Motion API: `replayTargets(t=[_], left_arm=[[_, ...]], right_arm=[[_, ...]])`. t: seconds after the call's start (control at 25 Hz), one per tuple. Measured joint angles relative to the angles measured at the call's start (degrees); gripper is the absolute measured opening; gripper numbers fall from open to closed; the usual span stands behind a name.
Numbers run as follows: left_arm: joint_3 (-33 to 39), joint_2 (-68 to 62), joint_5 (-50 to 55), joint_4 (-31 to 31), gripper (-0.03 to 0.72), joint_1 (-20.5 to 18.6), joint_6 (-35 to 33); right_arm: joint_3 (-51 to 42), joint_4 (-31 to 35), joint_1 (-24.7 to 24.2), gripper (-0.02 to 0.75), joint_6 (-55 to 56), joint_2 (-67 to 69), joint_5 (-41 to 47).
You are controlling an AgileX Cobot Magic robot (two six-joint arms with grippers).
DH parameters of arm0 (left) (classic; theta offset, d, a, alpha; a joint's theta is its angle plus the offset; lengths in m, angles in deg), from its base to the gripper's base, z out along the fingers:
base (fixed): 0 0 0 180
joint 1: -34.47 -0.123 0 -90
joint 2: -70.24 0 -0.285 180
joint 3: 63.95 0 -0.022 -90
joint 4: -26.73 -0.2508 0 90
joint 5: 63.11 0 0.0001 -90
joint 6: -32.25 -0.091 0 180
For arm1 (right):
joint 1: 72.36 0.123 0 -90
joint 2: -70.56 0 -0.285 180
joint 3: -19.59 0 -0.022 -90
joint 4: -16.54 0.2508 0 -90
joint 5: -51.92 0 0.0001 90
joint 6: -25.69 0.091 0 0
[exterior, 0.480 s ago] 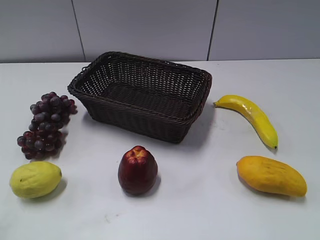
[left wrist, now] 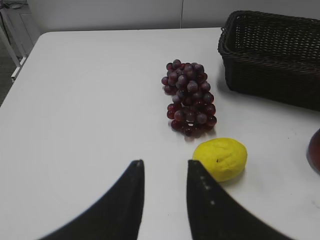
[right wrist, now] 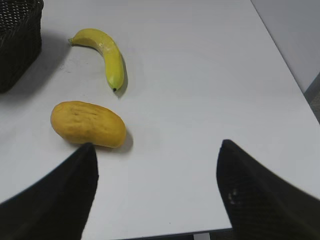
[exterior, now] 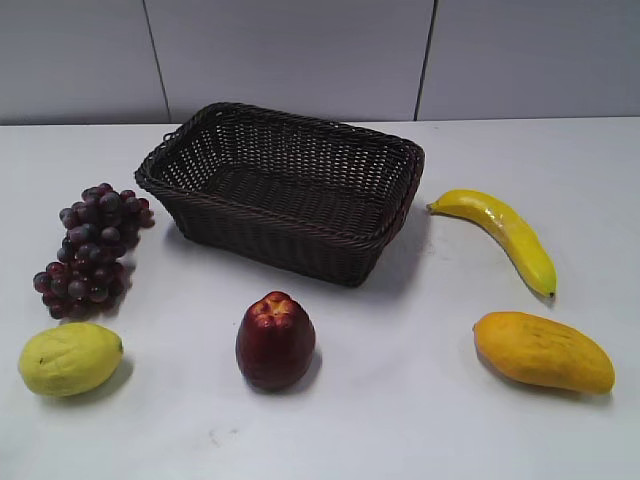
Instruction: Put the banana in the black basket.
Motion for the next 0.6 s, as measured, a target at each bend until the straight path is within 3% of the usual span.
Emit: replayTargets(t=[0.6], left_arm=[[0.0, 0.0, 0.0, 0.0, 0.215, 0.0, 0.0]], right_arm=[[0.6, 0.1, 0.0, 0.59, 0.0, 1.2, -1.3]])
